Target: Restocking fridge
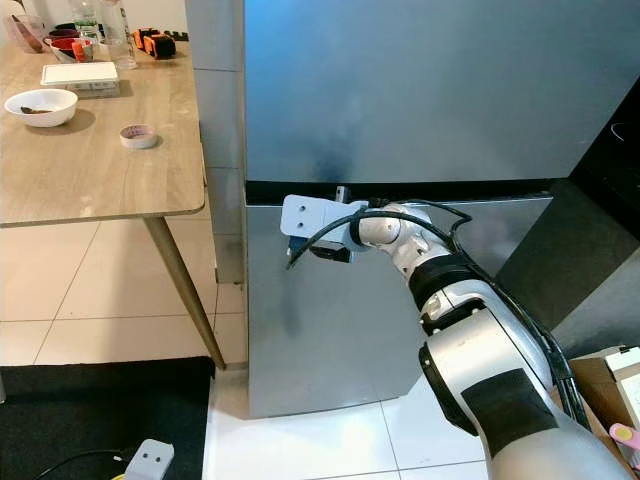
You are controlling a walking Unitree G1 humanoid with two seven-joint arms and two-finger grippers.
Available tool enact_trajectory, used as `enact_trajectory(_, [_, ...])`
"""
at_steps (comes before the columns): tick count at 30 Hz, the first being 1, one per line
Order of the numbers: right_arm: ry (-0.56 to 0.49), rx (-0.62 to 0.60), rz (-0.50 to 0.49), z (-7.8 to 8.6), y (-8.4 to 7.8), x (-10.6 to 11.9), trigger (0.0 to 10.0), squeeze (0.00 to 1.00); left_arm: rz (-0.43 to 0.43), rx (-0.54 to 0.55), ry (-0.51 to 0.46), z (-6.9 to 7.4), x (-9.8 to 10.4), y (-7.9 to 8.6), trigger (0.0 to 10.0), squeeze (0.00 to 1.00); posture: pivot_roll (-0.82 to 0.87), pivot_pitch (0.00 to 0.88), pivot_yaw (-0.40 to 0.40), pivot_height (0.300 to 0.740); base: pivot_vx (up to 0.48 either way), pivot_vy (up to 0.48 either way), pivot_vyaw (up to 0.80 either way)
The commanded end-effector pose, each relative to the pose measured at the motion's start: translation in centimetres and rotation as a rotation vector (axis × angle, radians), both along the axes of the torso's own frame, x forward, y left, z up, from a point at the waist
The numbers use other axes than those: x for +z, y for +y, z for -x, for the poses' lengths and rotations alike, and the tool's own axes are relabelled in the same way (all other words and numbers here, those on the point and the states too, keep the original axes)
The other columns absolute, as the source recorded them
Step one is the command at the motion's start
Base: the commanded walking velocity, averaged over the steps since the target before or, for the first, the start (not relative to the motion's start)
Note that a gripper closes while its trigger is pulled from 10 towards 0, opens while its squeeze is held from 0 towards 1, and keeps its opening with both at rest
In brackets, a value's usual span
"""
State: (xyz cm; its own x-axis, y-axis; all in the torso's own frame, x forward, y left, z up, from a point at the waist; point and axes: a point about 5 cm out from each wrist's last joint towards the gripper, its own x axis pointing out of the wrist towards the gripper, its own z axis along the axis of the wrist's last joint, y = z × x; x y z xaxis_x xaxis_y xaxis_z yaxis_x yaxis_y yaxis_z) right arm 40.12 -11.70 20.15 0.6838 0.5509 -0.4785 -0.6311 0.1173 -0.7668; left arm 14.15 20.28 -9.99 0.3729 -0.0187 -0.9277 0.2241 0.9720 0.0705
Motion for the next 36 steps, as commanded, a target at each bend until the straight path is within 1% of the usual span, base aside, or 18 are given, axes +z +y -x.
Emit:
enact_trajectory(1, [0.095, 0.034, 0.070, 0.6, -0.3, -1.8, 10.0, 0.00, 0.009, -0.002, 0.045, 1.2, -0.5, -0.6, 10.0, 0.00, 0.02, 0.000, -0.114, 0.740, 0.000, 0.000, 0.00])
enact_trajectory(4, [0.108, 0.040, 0.076, 0.7, -0.4, -1.9, 10.0, 0.00, 0.008, -0.003, 0.045, 1.2, -0.5, -0.6, 10.0, 0.00, 0.02, 0.000, -0.114, 0.740, 0.000, 0.000, 0.00])
enact_trajectory(6, [0.168, 0.068, 0.099, 1.0, -0.6, -2.4, 10.0, 0.00, 0.007, -0.007, 0.047, 1.2, -0.5, -0.6, 10.0, 0.00, 0.02, 0.000, -0.116, 0.740, 0.000, 0.000, 0.00])
enact_trajectory(7, [0.168, 0.068, 0.099, 1.0, -0.6, -2.4, 10.0, 0.00, 0.007, -0.007, 0.047, 1.2, -0.5, -0.6, 10.0, 0.00, 0.02, 0.000, -0.116, 0.740, 0.000, 0.000, 0.00])
enact_trajectory(8, [0.209, 0.083, 0.107, 1.3, -0.7, -2.7, 10.0, 0.00, 0.006, -0.009, 0.048, 1.2, -0.5, -0.6, 10.0, 0.00, 0.02, 0.000, -0.116, 0.740, 0.000, 0.000, 0.00])
enact_trajectory(9, [0.209, 0.083, 0.107, 1.3, -0.7, -2.7, 10.0, 0.00, 0.006, -0.009, 0.048, 1.2, -0.5, -0.6, 10.0, 0.00, 0.02, 0.000, -0.116, 0.740, 0.000, 0.000, 0.00])
enact_trajectory(11, [0.297, 0.115, 0.125, 1.7, -1.1, -3.2, 10.0, 0.00, 0.004, -0.012, 0.049, 1.2, -0.5, -0.6, 10.0, 0.00, 0.02, 0.000, -0.115, 0.740, 0.000, 0.000, 0.00])
enact_trajectory(12, [0.297, 0.115, 0.125, 1.7, -1.1, -3.2, 10.0, 0.00, 0.004, -0.012, 0.049, 1.2, -0.5, -0.6, 10.0, 0.00, 0.02, 0.000, -0.115, 0.740, 0.000, 0.000, 0.00])
enact_trajectory(14, [0.356, 0.142, 0.124, 2.0, -1.4, -3.2, 10.0, 0.00, 0.003, -0.015, 0.049, 1.2, -0.5, -0.6, 10.0, 0.00, 0.02, 0.000, -0.115, 0.740, 0.000, 0.000, 0.00])
enact_trajectory(18, [0.384, 0.159, 0.110, 2.2, -1.4, -3.0, 10.0, 0.00, 0.002, -0.016, 0.049, 1.2, -0.5, -0.6, 10.0, 0.00, 0.03, 0.000, -0.112, 0.740, 0.000, 0.000, 0.00])
enact_trajectory(20, [0.453, 0.203, 0.067, 2.4, -1.6, -2.4, 10.0, 0.00, 0.002, -0.021, 0.050, 1.3, -0.5, -0.6, 10.0, 0.00, 0.02, 0.000, -0.110, 0.740, 0.000, 0.000, 0.00])
enact_trajectory(24, [0.475, 0.219, 0.051, 2.5, -1.7, -2.1, 10.0, 0.00, 0.002, -0.023, 0.051, 1.3, -0.5, -0.6, 10.0, 0.00, 0.02, 0.000, -0.110, 0.740, 0.000, 0.000, 0.00])
enact_trajectory(26, [0.526, 0.260, 0.026, 2.9, -2.1, -1.5, 10.0, 0.00, 0.003, -0.028, 0.052, 1.3, -0.5, -0.5, 10.0, 0.00, 0.02, 0.000, -0.106, 0.740, 0.000, 0.000, 0.00])
enact_trajectory(28, [0.545, 0.278, 0.016, 3.0, -2.2, -1.3, 10.0, 0.00, 0.003, -0.029, 0.053, 1.3, -0.5, -0.5, 10.0, 0.00, 0.02, 0.000, -0.106, 0.740, 0.000, 0.000, 0.00])
enact_trajectory(31, [0.598, 0.347, -0.047, 3.5, -2.0, -0.4, 10.0, 0.00, 0.002, -0.032, 0.053, 1.3, -0.5, -0.5, 10.0, 0.00, 0.02, 0.000, -0.105, 0.740, 0.000, 0.000, 0.00])
enact_trajectory(33, [0.598, 0.347, -0.047, 3.5, -2.0, -0.4, 10.0, 0.00, 0.002, -0.032, 0.053, 1.3, -0.5, -0.5, 10.0, 0.00, 0.02, 0.000, -0.105, 0.740, 0.000, 0.000, 0.00])
enact_trajectory(35, [0.640, 0.410, -0.111, 3.9, -1.8, 0.5, 10.0, 0.00, 0.002, -0.033, 0.053, 1.3, -0.5, -0.5, 10.0, 0.00, 0.02, 0.000, -0.105, 0.740, 0.000, 0.000, 0.00])
enact_trajectory(36, [0.651, 0.471, -0.194, 4.3, -1.5, 1.6, 10.0, 0.00, 0.002, -0.035, 0.053, 1.3, -0.5, -0.5, 10.0, 0.00, 0.02, 0.000, -0.105, 0.740, 0.000, 0.000, 0.00])
